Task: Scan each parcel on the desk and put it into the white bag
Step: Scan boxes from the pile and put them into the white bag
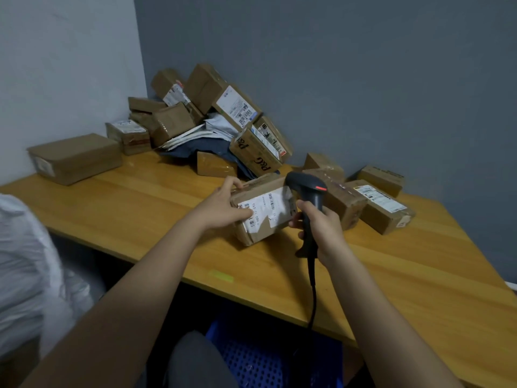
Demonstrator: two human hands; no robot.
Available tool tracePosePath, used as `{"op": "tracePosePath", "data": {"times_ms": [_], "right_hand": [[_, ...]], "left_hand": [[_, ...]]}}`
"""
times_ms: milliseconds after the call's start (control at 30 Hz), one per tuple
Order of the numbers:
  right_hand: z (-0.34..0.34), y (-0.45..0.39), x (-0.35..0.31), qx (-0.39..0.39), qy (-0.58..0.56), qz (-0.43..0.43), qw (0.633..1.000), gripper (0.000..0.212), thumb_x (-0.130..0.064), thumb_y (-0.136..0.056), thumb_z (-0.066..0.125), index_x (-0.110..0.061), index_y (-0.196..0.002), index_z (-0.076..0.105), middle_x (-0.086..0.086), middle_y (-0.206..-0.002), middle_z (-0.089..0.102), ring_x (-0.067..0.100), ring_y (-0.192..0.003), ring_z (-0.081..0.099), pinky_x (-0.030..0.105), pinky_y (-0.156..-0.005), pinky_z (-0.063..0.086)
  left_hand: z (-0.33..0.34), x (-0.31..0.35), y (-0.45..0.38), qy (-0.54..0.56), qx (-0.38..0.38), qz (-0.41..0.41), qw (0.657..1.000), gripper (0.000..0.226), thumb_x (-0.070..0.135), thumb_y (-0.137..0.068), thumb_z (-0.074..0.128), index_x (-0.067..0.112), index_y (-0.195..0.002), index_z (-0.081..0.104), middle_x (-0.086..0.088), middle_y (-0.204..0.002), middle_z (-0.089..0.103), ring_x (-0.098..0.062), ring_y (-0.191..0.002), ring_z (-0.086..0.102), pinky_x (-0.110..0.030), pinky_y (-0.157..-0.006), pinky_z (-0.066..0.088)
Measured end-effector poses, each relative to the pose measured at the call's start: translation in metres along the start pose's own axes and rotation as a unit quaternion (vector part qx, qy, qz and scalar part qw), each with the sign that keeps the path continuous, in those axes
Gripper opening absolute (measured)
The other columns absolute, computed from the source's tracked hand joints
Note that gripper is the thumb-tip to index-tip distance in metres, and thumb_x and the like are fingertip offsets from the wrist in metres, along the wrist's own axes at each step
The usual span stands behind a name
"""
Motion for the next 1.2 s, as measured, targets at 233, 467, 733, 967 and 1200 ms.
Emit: {"op": "tracePosePath", "data": {"times_ms": [233, 467, 733, 967, 1200], "right_hand": [[-0.005, 0.001, -0.009, 0.039, 0.004, -0.043, 0.998, 0.007, -0.026, -0.095, 0.061, -0.019, -0.095, 0.059, 0.007, -0.089, 0.065, 0.018, -0.076, 0.064, 0.027, -0.061, 0.047], [0.002, -0.007, -0.028, 0.038, 0.022, -0.072, 0.996, 0.007, -0.028, -0.095, 0.062, -0.022, -0.093, 0.059, 0.002, -0.095, 0.069, 0.015, -0.085, 0.065, 0.027, -0.064, 0.047], [0.038, -0.008, -0.024, -0.044, 0.118, -0.063, 0.99, 0.029, -0.039, -0.081, 0.076, -0.018, -0.096, 0.061, 0.011, -0.096, 0.064, 0.02, -0.075, 0.058, 0.03, -0.066, 0.048], [0.036, -0.011, -0.014, -0.03, 0.092, -0.056, 0.994, 0.024, -0.034, -0.083, 0.076, -0.018, -0.095, 0.061, 0.005, -0.092, 0.064, 0.02, -0.082, 0.06, 0.033, -0.07, 0.047], [0.036, -0.016, -0.003, -0.016, 0.08, -0.04, 0.996, 0.028, -0.034, -0.086, 0.072, -0.011, -0.098, 0.061, 0.009, -0.093, 0.064, 0.024, -0.083, 0.06, 0.034, -0.071, 0.048]], "left_hand": [[-0.008, -0.015, 0.017, 0.078, 0.068, -0.012, 0.995, 0.043, 0.057, -0.066, 0.061, 0.063, -0.106, 0.047, 0.001, -0.122, 0.04, -0.03, -0.117, 0.044, -0.047, -0.094, 0.049], [-0.035, 0.0, 0.015, 0.179, 0.1, -0.017, 0.979, 0.052, 0.048, -0.084, 0.067, 0.028, -0.123, 0.04, 0.008, -0.113, 0.05, -0.015, -0.106, 0.052, -0.027, -0.074, 0.042], [-0.047, 0.02, 0.015, 0.099, 0.07, 0.013, 0.993, 0.052, 0.062, -0.069, 0.075, 0.03, -0.102, 0.052, 0.008, -0.111, 0.06, -0.014, -0.102, 0.061, -0.037, -0.089, 0.05], [-0.045, 0.03, 0.023, 0.085, 0.057, 0.033, 0.994, 0.04, 0.056, -0.081, 0.066, 0.027, -0.109, 0.065, 0.007, -0.114, 0.062, -0.004, -0.089, 0.058, -0.025, -0.069, 0.046], [-0.022, 0.017, 0.026, 0.056, -0.045, 0.006, 0.997, 0.069, 0.058, -0.083, 0.063, 0.04, -0.145, 0.038, 0.006, -0.13, 0.052, -0.014, -0.11, 0.057, -0.031, -0.092, 0.048]]}}
Point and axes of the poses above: each hand's wrist, its own y-axis away from the middle knuckle, its own z-axis out of the palm, x = y × z, the point moved 8 cm from there along -y, towards the middle knuckle
